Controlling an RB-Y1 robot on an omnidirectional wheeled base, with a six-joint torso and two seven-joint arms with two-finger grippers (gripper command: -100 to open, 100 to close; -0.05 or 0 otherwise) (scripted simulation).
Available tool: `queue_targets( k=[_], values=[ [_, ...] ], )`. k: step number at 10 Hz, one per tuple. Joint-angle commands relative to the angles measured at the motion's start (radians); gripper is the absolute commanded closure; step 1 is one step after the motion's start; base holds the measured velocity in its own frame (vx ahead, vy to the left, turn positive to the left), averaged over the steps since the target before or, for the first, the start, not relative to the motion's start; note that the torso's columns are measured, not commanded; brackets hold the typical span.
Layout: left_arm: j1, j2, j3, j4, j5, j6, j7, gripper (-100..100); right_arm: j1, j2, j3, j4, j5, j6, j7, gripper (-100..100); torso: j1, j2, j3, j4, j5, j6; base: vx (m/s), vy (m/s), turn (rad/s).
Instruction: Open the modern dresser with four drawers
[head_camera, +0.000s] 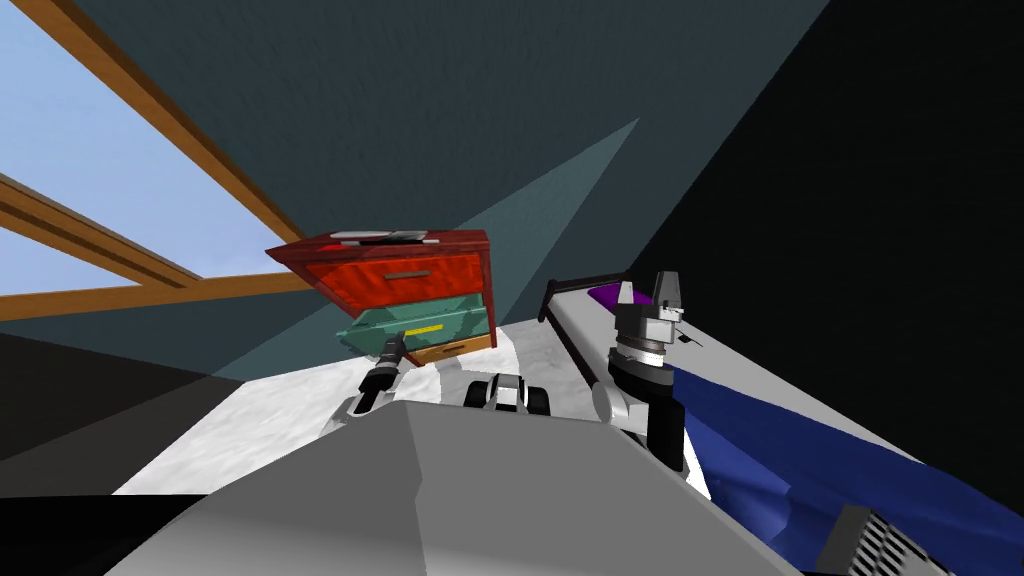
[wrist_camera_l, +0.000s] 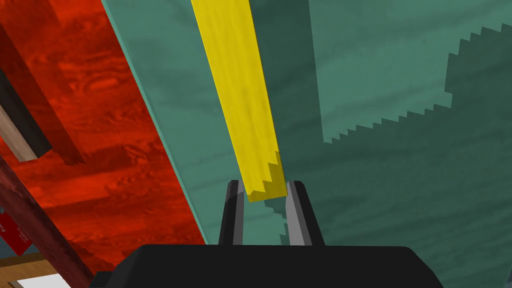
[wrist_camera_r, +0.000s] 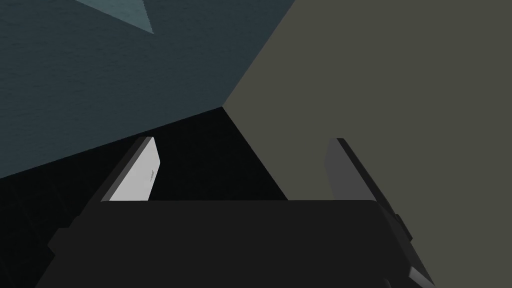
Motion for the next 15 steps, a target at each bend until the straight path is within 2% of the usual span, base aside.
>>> queue_targets(
  k=[1, 4, 9, 10, 11, 15],
  values=[
    [-0.031, 0.030, 0.032, 0.019, 0.011, 0.042, 0.004, -100, 0.000, 0.000, 0.000, 0.000, 0.000, 0.000, 0.000, 0, -0.001, -0.002, -0.001, 0.000, -0.001, 0.000, -0.192, -0.054, -0.266],
    [-0.072, 0.064, 0.059, 0.022, 0.023, 0.113, 0.008, -100, 0.000, 0.000, 0.000, 0.000, 0.000, 0.000, 0.000, 0, 0.007, -0.005, -0.003, -0.001, 0.000, -0.003, -0.153, -0.005, -0.203],
    [-0.142, 0.120, 0.105, 0.027, 0.041, 0.232, 0.016, -100, 0.000, 0.000, 0.000, 0.000, 0.000, 0.000, 0.000, 0, 0.002, 0.000, -0.001, 0.001, -0.002, -0.002, -0.144, -0.024, -0.187],
    [-0.136, 0.111, 0.100, 0.042, 0.039, 0.212, 0.010, -100, 0.000, 0.000, 0.000, 0.000, 0.000, 0.000, 0.000, 0, 0.001, 0.001, 0.000, 0.002, -0.004, -0.003, -0.066, 0.003, -0.047],
    [-0.136, 0.109, 0.099, 0.043, 0.039, 0.218, 0.010, 0, 0.000, 0.000, 0.000, 0.000, 0.000, 0.000, 0.000, 0, 0.000, -0.003, -0.002, 0.000, -0.004, -0.006, -0.012, -0.001, -0.004],
    [-0.134, 0.106, 0.098, 0.047, 0.038, 0.220, 0.010, 0, 0.001, 0.000, 0.000, 0.000, 0.000, 0.000, 0.000, 0, 0.004, -0.002, -0.002, -0.001, -0.001, -0.003, -0.001, 0.000, -0.001]
  ],
)
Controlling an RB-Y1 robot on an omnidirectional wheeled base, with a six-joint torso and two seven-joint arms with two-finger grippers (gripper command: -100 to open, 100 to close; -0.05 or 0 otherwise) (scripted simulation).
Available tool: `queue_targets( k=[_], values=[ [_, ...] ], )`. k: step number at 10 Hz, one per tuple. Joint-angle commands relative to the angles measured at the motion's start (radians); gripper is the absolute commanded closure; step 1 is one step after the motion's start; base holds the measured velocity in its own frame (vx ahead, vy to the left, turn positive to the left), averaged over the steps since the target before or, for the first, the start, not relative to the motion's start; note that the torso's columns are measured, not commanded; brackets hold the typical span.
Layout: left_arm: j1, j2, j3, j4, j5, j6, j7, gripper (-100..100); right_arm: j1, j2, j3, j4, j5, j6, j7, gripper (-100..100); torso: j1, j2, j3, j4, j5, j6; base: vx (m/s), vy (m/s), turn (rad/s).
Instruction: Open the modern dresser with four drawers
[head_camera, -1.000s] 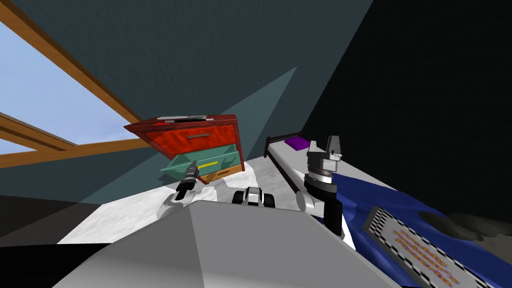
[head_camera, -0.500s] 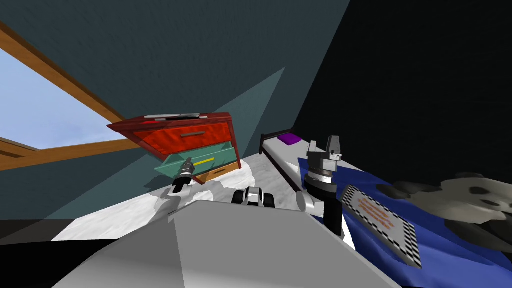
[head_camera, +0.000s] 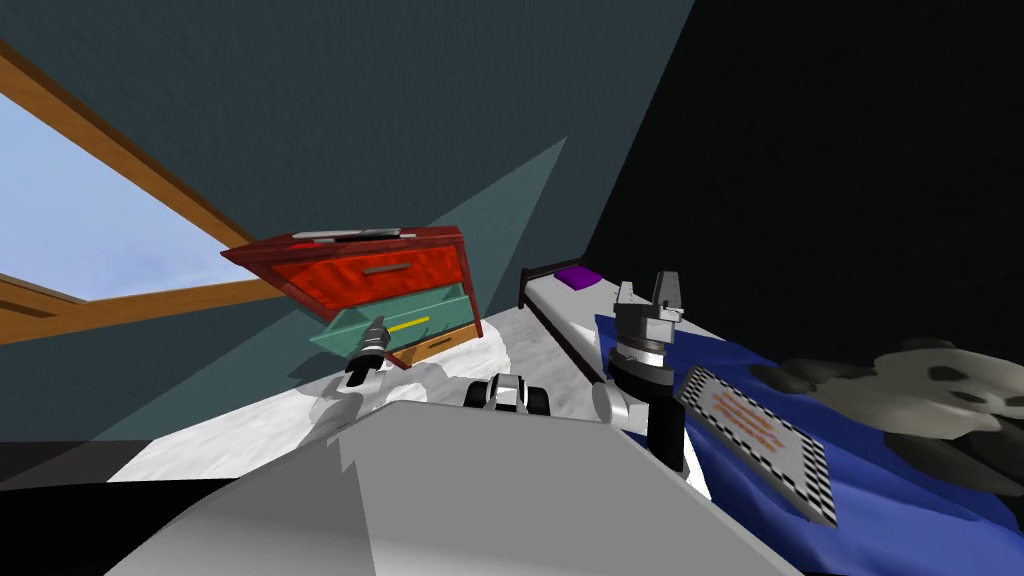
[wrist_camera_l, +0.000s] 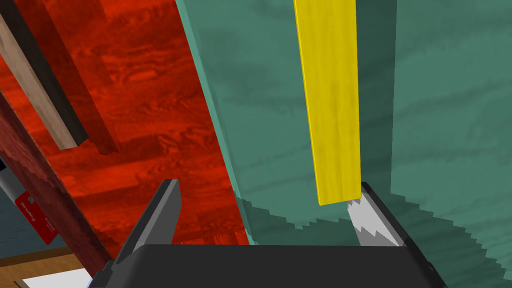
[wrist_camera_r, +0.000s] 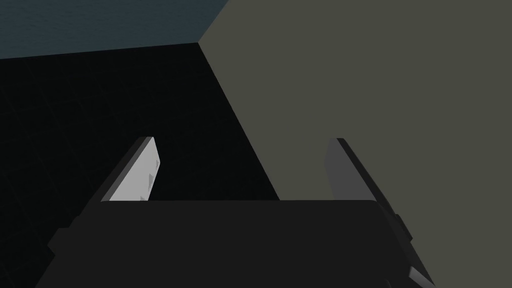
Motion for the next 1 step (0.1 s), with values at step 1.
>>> queue_targets(
  k=[1],
  values=[
    [0.000, 0.000, 0.000, 0.000, 0.000, 0.000, 0.000, 0, 0.000, 0.000, 0.000, 0.000, 0.000, 0.000, 0.000, 0, 0.000, 0.000, 0.000, 0.000, 0.000, 0.000, 0.000, 0.000, 0.000]
  ],
)
